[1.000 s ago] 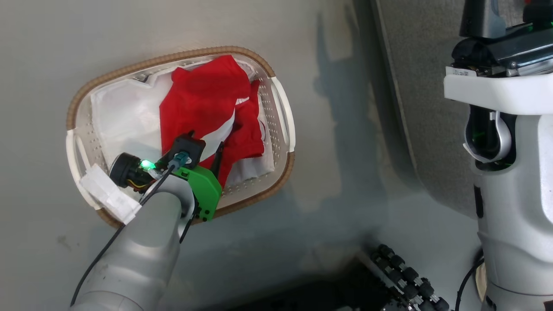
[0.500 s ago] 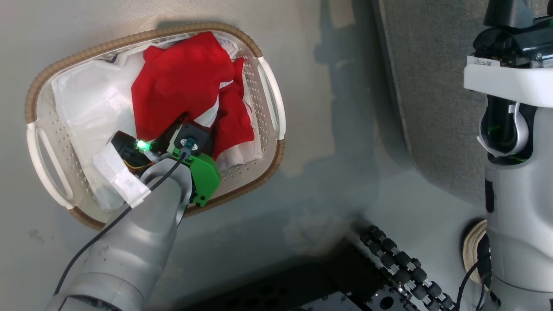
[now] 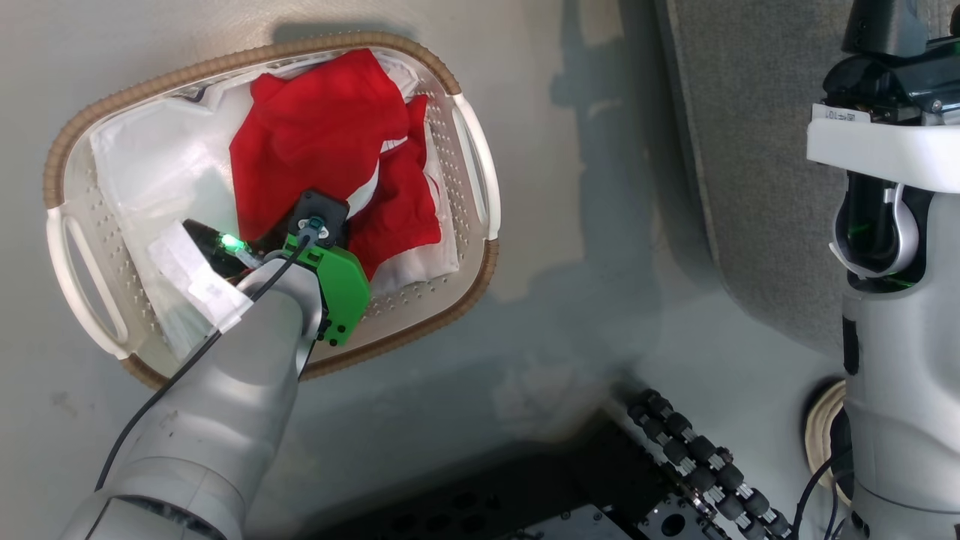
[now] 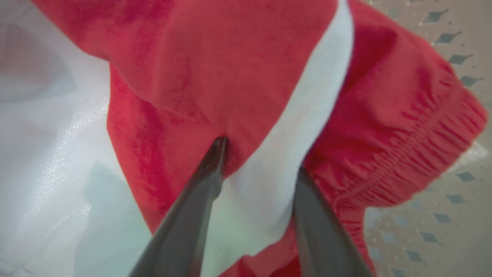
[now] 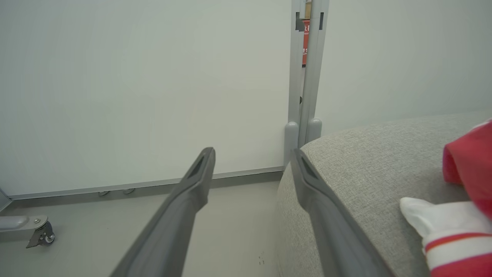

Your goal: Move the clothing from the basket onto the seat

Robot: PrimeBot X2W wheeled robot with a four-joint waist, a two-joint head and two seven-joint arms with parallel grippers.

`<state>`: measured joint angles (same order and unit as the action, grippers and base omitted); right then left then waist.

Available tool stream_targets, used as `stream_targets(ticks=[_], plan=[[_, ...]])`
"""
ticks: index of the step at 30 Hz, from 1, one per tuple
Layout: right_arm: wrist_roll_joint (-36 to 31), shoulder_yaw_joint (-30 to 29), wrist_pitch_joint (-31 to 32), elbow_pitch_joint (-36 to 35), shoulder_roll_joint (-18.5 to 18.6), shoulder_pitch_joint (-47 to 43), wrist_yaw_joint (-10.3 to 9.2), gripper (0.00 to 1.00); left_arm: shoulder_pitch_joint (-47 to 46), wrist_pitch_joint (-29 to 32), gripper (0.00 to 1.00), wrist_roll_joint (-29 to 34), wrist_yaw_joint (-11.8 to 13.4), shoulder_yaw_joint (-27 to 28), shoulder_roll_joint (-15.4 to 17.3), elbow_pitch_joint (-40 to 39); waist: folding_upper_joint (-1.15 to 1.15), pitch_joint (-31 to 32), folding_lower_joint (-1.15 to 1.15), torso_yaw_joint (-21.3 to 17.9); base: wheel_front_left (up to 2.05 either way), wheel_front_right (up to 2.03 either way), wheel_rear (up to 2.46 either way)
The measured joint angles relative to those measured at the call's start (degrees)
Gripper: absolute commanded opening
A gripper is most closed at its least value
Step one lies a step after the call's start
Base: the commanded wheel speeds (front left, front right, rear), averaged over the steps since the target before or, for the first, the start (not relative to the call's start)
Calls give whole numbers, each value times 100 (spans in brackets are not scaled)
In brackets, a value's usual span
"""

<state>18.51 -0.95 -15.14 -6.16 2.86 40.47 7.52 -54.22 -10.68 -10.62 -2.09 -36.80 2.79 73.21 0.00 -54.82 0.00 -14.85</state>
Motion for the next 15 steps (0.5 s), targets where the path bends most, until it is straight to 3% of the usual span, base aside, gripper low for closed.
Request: stream_targets(ticks=[15], plan=[[65,203,0,385,-3,-51,1,100,599,-427,0,-500,90,344,12,-375,0,534,0,-19,0,0,0]])
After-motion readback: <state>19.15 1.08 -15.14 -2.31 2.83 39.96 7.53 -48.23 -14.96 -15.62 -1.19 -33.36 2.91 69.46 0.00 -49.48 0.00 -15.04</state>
